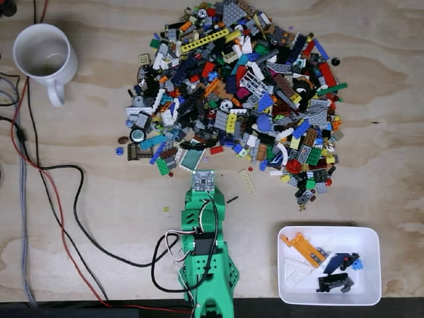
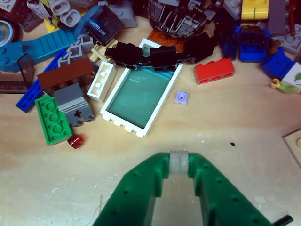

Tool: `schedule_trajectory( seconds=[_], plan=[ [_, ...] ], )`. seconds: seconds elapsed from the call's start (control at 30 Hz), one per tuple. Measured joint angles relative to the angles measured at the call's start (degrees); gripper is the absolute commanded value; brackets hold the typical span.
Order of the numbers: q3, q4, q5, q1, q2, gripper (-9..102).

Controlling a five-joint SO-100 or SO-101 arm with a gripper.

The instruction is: Find the closest Lego and put it in the bin.

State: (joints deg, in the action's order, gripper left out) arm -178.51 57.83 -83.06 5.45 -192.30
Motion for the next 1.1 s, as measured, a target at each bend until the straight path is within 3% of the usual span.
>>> schedule_trajectory(
  seconds=[0.77, 0.9, 1.1],
  plan=[
    [-2.0, -1.5, -1.9, -1.4, -0.6, 3],
    [0.6, -1.1, 1.0, -1.8, 6.7, 6],
    [20.3, -3.0, 16.7, 1.6, 43.9, 9]
  ],
)
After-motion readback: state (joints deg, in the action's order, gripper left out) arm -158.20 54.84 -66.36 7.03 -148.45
